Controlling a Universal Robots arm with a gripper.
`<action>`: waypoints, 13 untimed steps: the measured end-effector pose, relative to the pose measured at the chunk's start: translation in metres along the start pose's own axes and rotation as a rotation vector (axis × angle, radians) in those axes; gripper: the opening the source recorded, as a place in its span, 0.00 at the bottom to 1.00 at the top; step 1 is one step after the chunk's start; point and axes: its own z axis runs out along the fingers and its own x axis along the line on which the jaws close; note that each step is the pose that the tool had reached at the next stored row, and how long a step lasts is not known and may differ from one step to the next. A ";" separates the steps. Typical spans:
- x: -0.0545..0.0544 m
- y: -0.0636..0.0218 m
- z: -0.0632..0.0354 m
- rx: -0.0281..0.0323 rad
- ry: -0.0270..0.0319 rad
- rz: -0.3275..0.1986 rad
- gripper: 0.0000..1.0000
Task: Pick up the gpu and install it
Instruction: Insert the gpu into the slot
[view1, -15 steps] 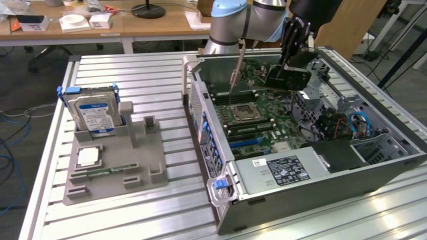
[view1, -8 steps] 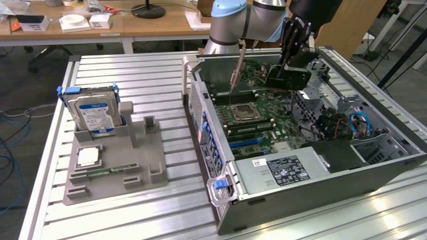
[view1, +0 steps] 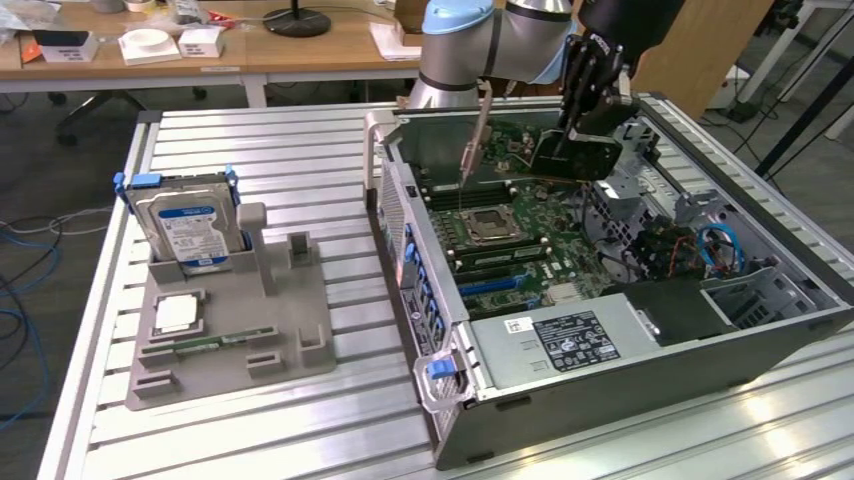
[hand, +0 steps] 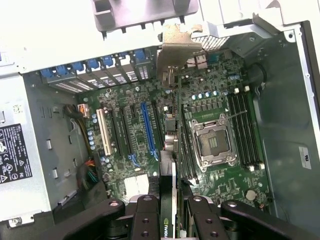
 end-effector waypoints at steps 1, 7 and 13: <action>0.000 0.0000 0.0000 0.0000 0.0001 -0.002 0.26; 0.000 -0.0002 0.0000 -0.0001 0.0009 -0.017 0.26; 0.000 -0.0004 0.0000 -0.0003 0.0018 -0.031 0.26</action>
